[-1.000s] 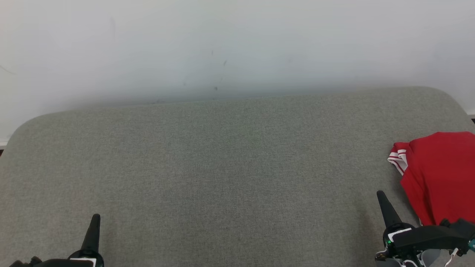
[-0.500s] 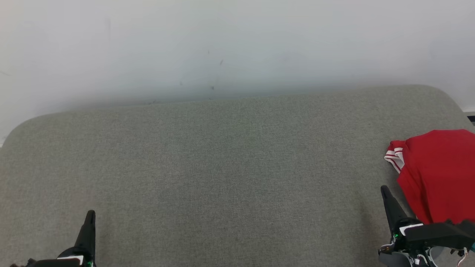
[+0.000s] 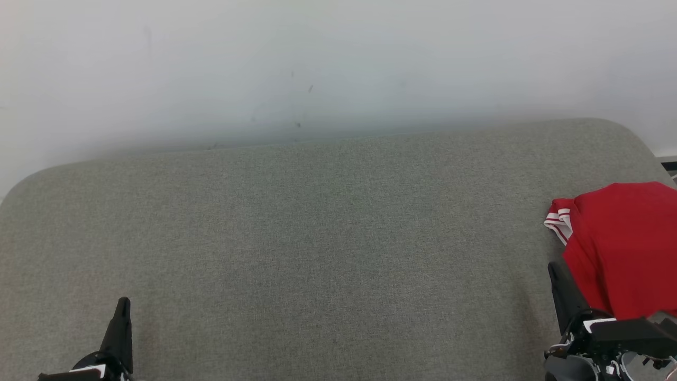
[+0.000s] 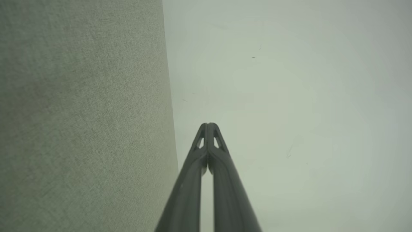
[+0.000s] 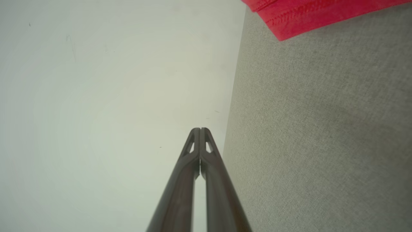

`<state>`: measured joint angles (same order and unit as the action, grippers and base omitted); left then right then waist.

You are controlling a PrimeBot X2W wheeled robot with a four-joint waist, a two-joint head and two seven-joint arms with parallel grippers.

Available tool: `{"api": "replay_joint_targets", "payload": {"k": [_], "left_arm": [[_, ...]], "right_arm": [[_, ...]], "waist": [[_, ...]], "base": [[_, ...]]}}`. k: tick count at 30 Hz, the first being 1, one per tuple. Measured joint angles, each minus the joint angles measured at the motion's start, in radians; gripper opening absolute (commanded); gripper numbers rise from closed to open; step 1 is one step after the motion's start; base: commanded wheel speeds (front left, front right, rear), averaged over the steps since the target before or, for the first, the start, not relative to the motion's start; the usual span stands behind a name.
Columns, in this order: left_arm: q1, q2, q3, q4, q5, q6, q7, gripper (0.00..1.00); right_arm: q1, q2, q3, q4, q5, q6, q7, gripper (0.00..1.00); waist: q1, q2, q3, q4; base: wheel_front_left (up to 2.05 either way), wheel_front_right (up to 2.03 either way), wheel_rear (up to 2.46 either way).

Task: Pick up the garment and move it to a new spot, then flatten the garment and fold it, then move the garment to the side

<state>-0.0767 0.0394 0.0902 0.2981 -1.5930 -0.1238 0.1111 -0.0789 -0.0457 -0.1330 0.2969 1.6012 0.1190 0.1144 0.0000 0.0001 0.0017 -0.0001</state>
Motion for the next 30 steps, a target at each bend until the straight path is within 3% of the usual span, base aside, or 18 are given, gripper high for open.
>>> {"api": "replay_joint_targets", "payload": {"k": [30], "left_arm": [[-0.011,-0.001,0.000,0.000,-0.001,0.000,0.000,0.00]], "right_arm": [[-0.011,0.000,0.000,0.000,0.000,0.001,0.000,0.00]], "waist": [[0.0000,0.0000,0.000,0.000]], "base": [[0.00,0.00,0.00]]}}
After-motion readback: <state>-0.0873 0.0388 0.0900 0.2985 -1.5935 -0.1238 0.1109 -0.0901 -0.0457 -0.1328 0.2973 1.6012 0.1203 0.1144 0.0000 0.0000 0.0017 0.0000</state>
